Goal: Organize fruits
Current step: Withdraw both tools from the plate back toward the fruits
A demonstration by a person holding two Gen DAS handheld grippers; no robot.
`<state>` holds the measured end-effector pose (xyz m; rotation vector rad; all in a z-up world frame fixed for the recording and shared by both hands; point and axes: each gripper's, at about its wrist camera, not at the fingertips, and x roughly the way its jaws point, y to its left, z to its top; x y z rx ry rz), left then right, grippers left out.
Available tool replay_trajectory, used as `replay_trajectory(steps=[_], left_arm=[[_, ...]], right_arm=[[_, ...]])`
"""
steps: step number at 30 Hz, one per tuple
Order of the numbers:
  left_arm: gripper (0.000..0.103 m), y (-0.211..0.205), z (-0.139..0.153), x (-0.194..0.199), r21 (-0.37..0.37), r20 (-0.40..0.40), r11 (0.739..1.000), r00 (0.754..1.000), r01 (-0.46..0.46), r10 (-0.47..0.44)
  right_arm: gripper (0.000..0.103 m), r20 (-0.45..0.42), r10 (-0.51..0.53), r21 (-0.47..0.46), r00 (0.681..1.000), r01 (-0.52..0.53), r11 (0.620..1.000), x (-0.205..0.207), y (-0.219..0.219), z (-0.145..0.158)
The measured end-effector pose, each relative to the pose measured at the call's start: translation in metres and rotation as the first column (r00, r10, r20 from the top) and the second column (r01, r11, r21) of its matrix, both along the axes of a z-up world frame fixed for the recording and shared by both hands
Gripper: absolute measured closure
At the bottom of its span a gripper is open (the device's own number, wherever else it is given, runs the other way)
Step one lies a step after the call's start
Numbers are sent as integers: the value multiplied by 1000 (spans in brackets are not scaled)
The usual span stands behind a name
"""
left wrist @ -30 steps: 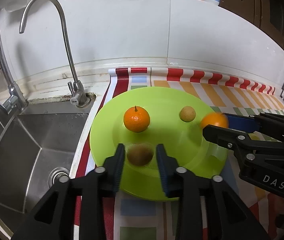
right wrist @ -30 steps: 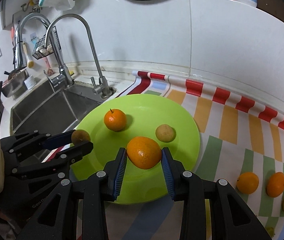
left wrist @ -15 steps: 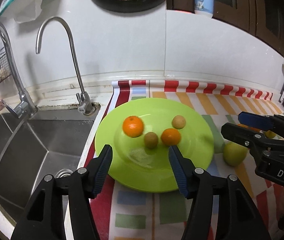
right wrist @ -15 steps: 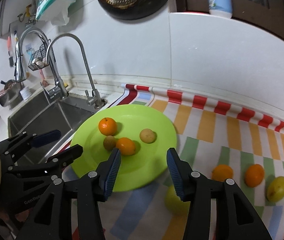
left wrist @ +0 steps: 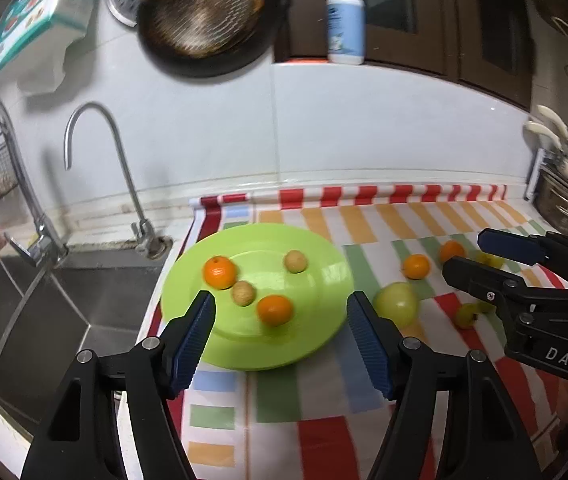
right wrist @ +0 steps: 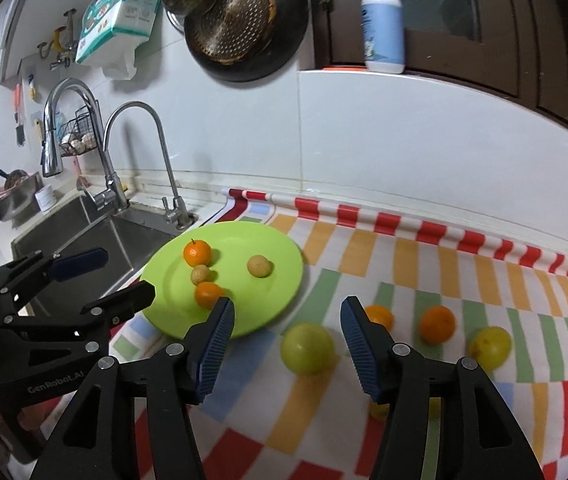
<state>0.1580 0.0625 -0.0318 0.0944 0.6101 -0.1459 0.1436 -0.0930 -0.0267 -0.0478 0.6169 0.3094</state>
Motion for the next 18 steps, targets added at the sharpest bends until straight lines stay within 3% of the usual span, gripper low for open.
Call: replay_trajectory(steps=[8, 18], left_arm=[[32, -33, 12, -20, 25, 44, 996, 995, 83, -84], [27, -54, 8, -25, 28, 40, 988, 987, 154, -155]], right_arm=[[47, 19, -88, -1, 996, 88, 996, -28, -36, 7], [47, -3, -178, 2, 984, 178, 984, -43, -65, 3]])
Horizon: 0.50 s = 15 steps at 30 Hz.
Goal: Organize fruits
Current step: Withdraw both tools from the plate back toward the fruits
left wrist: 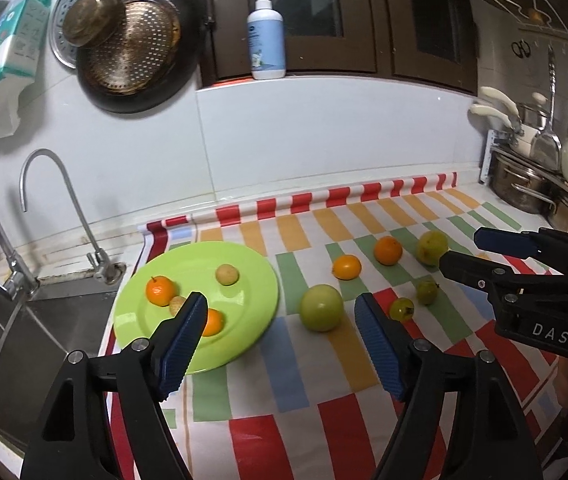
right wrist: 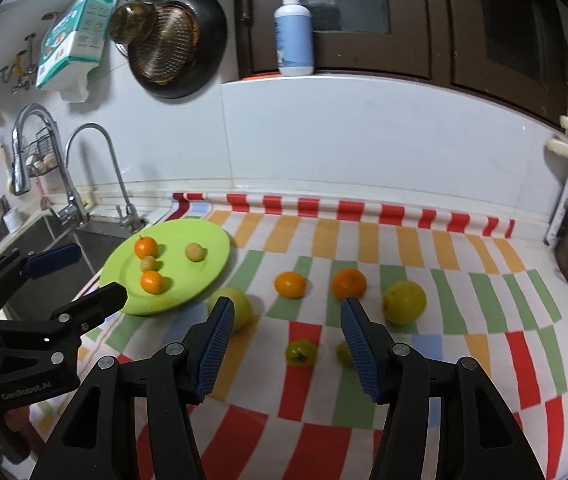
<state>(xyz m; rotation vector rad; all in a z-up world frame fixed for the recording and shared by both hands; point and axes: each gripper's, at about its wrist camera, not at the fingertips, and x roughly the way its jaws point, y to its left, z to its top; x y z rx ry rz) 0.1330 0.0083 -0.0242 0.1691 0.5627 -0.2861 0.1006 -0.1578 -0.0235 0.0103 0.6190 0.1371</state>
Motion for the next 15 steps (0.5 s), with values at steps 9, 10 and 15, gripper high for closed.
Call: replay_trajectory(steps=[9, 10, 15], left_arm=[[26, -8, -22, 16, 45, -26, 998, 999, 47, -46], [26, -8, -25, 18, 47, -32, 997, 998, 53, -52], [26, -12, -43, 32, 64, -78, 995, 994, 78, -73]], right_arm=[[47, -83, -35, 19, 996, 37, 999, 7, -4, -27], [47, -91, -38, 16, 995, 40, 999, 8, -4, -30], [47, -153, -43, 20, 987, 47, 999, 16, -5, -49]])
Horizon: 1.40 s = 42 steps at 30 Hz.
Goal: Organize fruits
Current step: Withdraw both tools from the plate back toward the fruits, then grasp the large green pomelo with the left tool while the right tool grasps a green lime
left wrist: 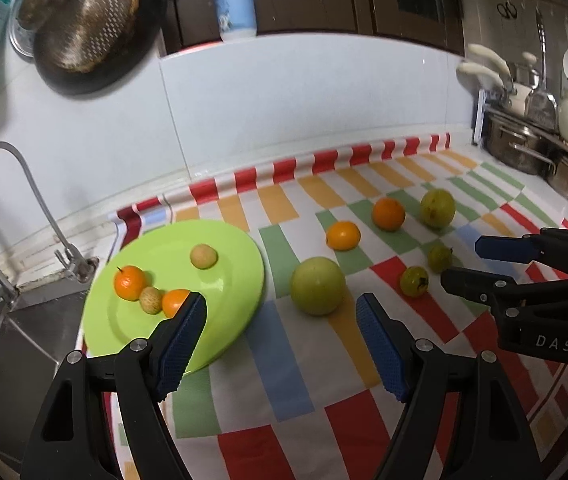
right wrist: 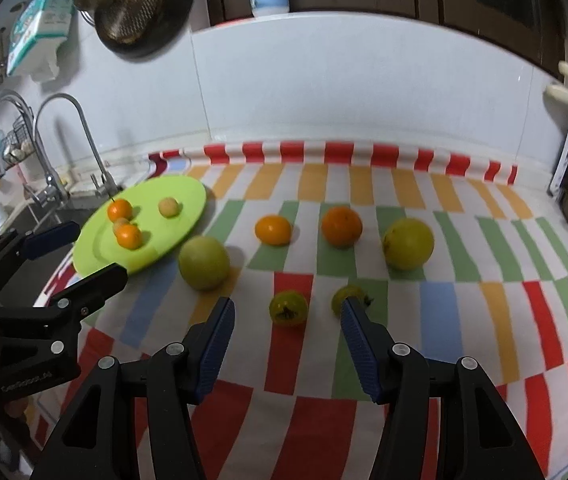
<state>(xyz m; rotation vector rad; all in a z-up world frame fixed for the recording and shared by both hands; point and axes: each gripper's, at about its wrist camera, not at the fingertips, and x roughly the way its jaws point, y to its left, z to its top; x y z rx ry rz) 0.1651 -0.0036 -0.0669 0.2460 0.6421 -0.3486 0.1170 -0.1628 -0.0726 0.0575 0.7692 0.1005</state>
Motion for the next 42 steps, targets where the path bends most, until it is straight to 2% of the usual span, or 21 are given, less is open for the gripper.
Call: replay_trajectory(steps=[10, 19, 24, 27, 29, 31, 37, 38, 42], left_arm=[[26, -10, -25, 27, 8, -64, 999, 997, 51, -51], [27, -21, -37, 49, -4, -94, 995, 991, 95, -95], [31, -28, -44, 57, -12, -123, 993, 985, 121, -122], [36, -31, -49, 62, -31, -148, 991, 980, 126, -130], [44, -33, -52, 68, -41, -175, 991, 976, 124, -130], [45, -33, -53, 72, -64, -194, 990, 972, 122, -132], [54, -37, -54, 78, -75, -200, 991, 972, 111, -124], [54, -37, -54, 78, -77, -201, 991, 972, 111, -125], [55, -37, -53, 77, -71, -201, 991, 972, 109, -122]], right_arm=[[47, -88, 1, 21, 996, 1, 1000, 20, 0, -30], [54, -131, 4, 31, 991, 0, 1000, 37, 1, -47], [56, -134, 3, 31, 991, 1, 1000, 40, 2, -50], [60, -138, 4, 36, 990, 1, 999, 44, 2, -53], [60, -134, 2, 33, 991, 3, 999, 46, 3, -54], [60, -132, 1, 32, 991, 3, 999, 46, 3, -54], [68, -128, 4, 38, 992, 0, 999, 51, 2, -54], [71, -127, 7, 39, 992, -2, 999, 51, 3, -54], [72, -126, 9, 34, 992, -5, 999, 49, 3, -53]])
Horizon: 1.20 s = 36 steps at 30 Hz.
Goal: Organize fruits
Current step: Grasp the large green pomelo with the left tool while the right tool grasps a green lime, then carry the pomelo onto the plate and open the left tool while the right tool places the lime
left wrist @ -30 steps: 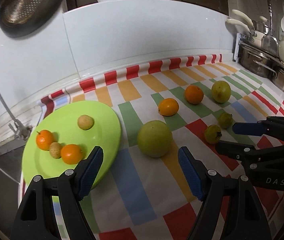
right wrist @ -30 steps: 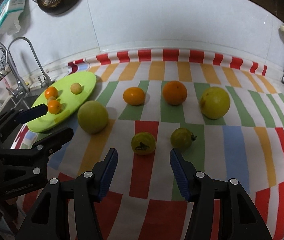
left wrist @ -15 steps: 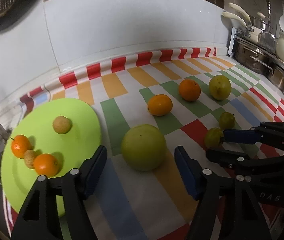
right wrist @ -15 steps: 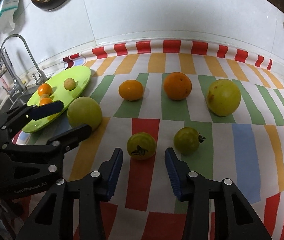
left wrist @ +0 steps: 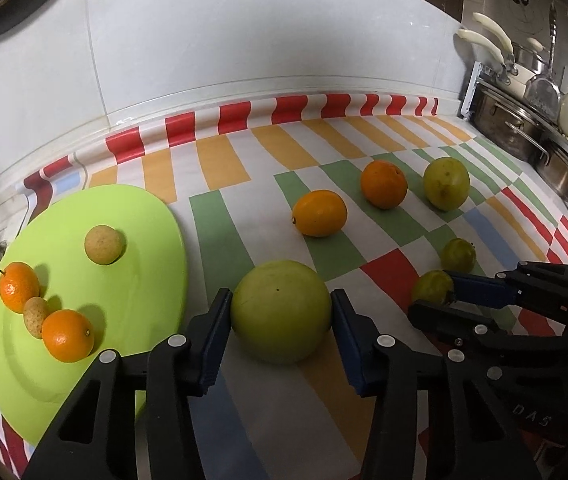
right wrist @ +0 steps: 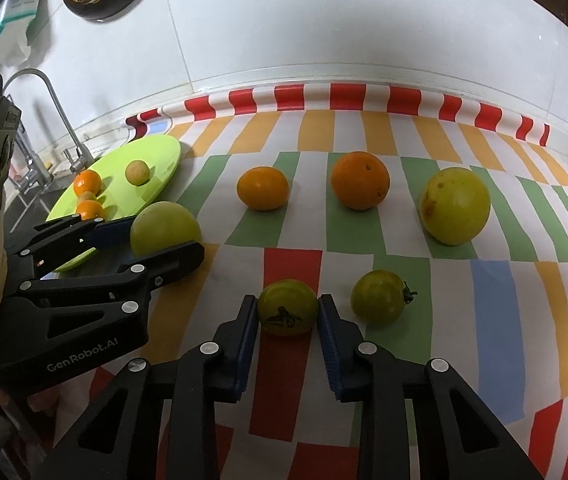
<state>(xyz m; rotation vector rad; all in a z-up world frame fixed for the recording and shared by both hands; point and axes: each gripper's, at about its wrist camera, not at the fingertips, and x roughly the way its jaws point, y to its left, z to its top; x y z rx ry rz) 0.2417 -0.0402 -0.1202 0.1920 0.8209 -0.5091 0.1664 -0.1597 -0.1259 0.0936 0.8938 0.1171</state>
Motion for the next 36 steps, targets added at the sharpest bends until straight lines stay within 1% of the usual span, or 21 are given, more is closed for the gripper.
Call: replay_trajectory(steps=[4, 10, 17, 22, 28, 33, 36], left_arm=[[55, 3, 5, -6, -3, 9, 1000, 1000, -5, 5], [55, 11, 20, -16, -19, 34, 999, 999, -29, 29], [55, 24, 41, -32, -43, 71, 996, 994, -81, 84], [55, 35, 50, -43, -54, 87, 991, 988, -121, 126], [55, 50, 63, -59, -59, 123, 984, 977, -170, 176], [55, 63, 74, -70, -60, 158, 976, 963, -212, 219], [55, 72, 78, -74, -67, 169, 966, 951, -250, 258]], right_arm=[[72, 11, -1, 1, 1000, 1, 1000, -1, 0, 3], [72, 44, 6, 0, 999, -6, 1000, -9, 0, 17], [72, 98, 33, 5, 995, -33, 999, -17, 7, 41], [72, 132, 60, -2, 989, -60, 998, -21, 15, 54], [72, 169, 104, -12, 980, -104, 995, -28, 24, 69], [72, 208, 144, -21, 968, -142, 990, -32, 34, 80], [72, 231, 167, -25, 959, -166, 986, -32, 41, 87]])
